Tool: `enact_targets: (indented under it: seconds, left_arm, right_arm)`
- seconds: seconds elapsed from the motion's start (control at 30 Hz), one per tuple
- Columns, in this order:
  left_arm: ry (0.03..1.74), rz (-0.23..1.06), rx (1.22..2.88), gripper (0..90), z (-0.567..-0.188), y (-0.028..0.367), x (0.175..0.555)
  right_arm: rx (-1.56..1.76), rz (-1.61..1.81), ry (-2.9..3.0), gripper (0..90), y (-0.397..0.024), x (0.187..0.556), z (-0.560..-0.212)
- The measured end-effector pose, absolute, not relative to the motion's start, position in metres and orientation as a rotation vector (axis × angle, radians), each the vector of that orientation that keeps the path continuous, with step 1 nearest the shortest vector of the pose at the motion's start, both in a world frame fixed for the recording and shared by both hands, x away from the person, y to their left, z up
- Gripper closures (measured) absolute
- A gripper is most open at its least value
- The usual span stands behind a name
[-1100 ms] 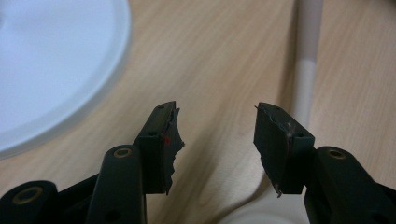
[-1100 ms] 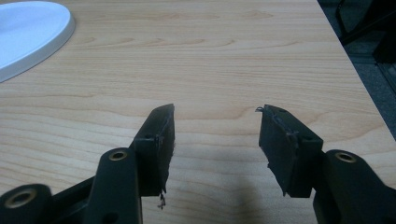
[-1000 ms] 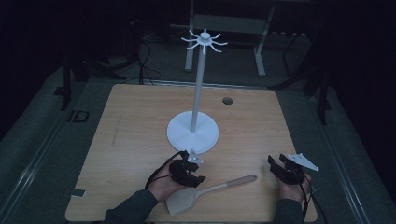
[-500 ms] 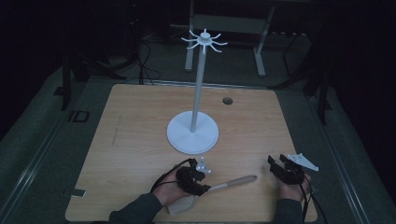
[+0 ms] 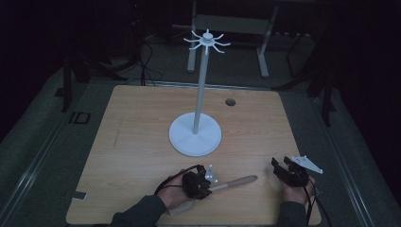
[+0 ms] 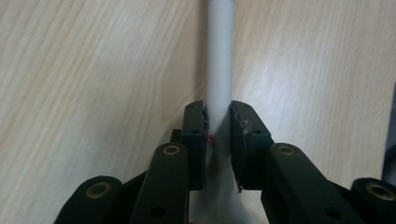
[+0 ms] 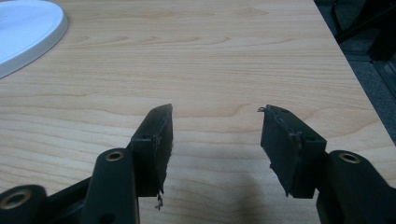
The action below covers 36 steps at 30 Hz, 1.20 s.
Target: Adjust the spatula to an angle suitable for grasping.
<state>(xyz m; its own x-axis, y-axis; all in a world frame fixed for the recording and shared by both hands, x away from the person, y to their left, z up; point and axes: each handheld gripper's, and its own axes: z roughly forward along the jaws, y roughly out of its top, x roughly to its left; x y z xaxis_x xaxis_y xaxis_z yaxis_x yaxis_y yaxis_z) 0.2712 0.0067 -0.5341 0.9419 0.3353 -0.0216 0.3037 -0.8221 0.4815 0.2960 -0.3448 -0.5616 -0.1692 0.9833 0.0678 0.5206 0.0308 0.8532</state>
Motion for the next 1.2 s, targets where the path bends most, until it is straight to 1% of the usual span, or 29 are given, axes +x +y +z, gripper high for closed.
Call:
enact_targets:
  seconds: [0.17,0.37,0.5,0.63,0.73,0.87,0.93,0.97,1.1,1.2]
  left_arm:
    - [0.443,0.106,2.630,77.5,-0.533,0.019,0.276]
    - [0.437,0.107,2.680,77.5,-0.530,0.049,0.286]
    - [0.479,0.097,2.697,77.4,-0.529,0.071,0.292]
    - [0.572,0.091,2.670,76.4,-0.527,0.082,0.298]
    - [0.618,0.082,2.648,73.3,-0.526,0.080,0.302]
    - [0.646,0.075,2.658,70.0,-0.524,0.066,0.308]
    - [0.702,0.051,2.632,68.5,-0.524,0.059,0.312]
    - [0.728,0.032,2.621,68.5,-0.524,0.056,0.314]
    - [0.755,0.034,2.621,69.0,-0.522,0.043,0.319]
    - [0.727,0.047,2.656,70.0,-0.520,0.033,0.322]
  right_arm:
    - [1.535,1.048,1.741,43.3,-0.345,0.296,-0.562]
    - [1.536,1.047,1.741,43.2,-0.345,0.296,-0.562]
    - [1.537,1.045,1.742,43.1,-0.345,0.296,-0.562]
    - [1.538,1.042,1.743,43.1,-0.345,0.296,-0.562]
    - [1.538,1.040,1.745,42.8,-0.345,0.296,-0.562]
    - [1.535,1.040,1.749,42.5,-0.344,0.296,-0.562]
    - [1.537,1.042,1.748,42.2,-0.345,0.296,-0.562]
    - [1.539,1.044,1.748,42.1,-0.345,0.296,-0.562]
    - [1.542,1.049,1.746,41.8,-0.345,0.296,-0.562]
    - [1.542,1.049,1.748,41.6,-0.345,0.296,-0.562]
